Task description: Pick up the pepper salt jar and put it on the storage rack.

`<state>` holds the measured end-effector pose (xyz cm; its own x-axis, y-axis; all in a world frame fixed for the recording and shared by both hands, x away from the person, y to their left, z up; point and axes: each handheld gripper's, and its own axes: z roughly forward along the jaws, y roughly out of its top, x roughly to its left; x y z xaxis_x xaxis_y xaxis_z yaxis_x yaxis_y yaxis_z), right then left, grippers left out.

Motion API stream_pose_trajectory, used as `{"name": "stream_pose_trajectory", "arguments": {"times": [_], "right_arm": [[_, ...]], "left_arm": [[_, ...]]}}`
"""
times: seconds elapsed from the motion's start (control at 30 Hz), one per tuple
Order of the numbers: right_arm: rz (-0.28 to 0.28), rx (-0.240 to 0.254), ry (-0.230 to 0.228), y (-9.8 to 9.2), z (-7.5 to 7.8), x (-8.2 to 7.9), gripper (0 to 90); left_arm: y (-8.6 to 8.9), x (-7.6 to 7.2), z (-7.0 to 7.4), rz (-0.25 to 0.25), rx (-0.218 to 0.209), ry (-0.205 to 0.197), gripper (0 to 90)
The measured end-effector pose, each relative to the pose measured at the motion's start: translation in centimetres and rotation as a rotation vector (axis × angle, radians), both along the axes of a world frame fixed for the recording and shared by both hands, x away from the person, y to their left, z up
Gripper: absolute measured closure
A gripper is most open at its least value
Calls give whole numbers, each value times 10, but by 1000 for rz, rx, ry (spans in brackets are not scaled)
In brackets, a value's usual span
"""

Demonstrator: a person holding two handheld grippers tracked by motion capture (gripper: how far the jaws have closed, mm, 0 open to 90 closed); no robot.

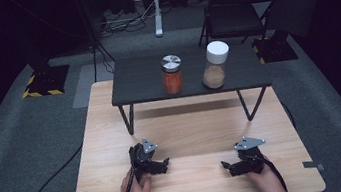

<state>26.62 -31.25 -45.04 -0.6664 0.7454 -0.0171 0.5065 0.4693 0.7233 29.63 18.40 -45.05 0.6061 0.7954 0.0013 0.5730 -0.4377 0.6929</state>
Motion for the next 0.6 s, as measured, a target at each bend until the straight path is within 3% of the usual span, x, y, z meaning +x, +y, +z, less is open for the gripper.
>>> {"name": "stream_pose_trajectory", "arguments": {"times": [0.6], "right_arm": [[0, 0, 0, 0, 0, 0, 47]], "left_arm": [[0, 0, 0, -2, 0, -4, 3]]}}
